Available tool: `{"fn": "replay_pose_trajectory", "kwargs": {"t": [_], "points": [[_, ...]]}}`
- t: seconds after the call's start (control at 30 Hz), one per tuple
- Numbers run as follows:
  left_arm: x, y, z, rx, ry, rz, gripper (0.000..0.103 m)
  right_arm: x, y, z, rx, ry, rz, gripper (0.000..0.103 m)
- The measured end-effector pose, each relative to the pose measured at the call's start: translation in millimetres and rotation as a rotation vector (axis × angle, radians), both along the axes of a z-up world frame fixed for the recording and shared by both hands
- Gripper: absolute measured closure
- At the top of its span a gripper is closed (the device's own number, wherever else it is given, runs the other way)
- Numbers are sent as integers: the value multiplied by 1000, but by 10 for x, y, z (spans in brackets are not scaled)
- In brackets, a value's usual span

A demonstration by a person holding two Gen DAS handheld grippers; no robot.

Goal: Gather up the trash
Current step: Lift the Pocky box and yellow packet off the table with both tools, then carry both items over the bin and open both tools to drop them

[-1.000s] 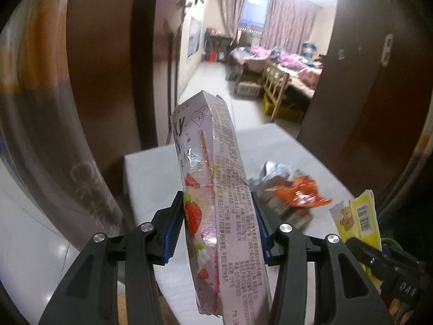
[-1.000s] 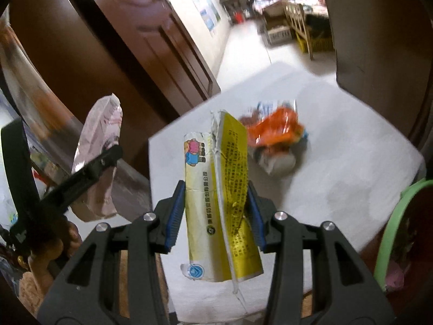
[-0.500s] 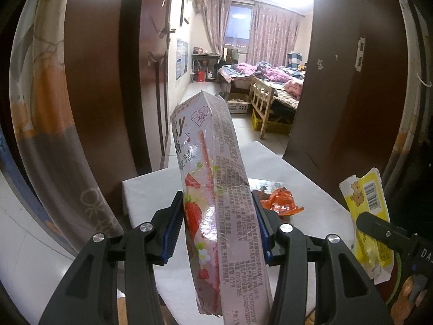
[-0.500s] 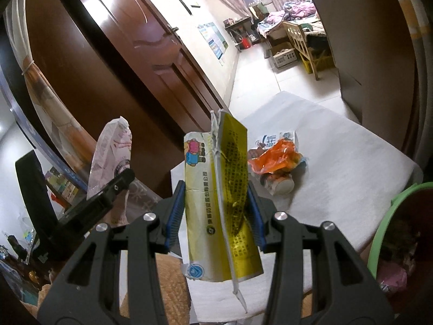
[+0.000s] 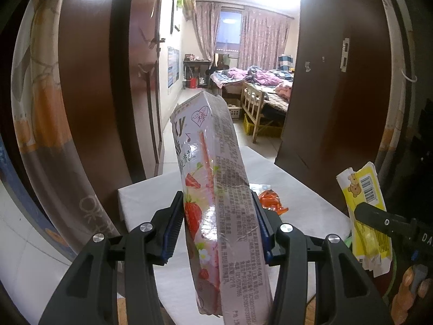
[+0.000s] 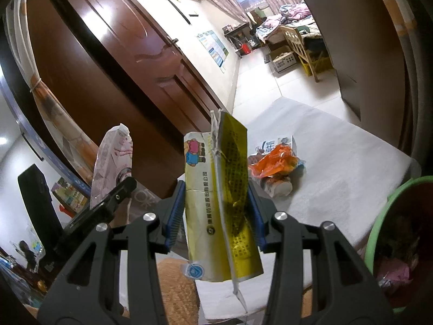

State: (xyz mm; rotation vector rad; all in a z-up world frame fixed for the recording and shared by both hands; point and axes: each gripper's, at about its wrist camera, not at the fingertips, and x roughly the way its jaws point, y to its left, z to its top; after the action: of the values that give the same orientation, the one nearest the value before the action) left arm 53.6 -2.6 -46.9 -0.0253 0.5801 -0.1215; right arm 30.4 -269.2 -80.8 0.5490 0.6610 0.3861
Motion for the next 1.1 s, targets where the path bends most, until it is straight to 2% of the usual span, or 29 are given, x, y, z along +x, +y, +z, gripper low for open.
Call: {"fn": "replay_pose_trajectory", "kwargs": {"t": [0.33,0.57,0.83,1.1], "points": [[-81,-192,72,11,-23,-55,58,-145,-268,75,39,-45,-30,61],[-140,-387,70,13,-18,-108,58,-238,-390,32,47,-35,-62,61],[-134,-823,-257,-4,89,-233,58,-441,-573,137,28,-67,-118,60],[-257,-1419,-487,47,153,-401,58,-598,-916,67,29,-58,-197,60]]}}
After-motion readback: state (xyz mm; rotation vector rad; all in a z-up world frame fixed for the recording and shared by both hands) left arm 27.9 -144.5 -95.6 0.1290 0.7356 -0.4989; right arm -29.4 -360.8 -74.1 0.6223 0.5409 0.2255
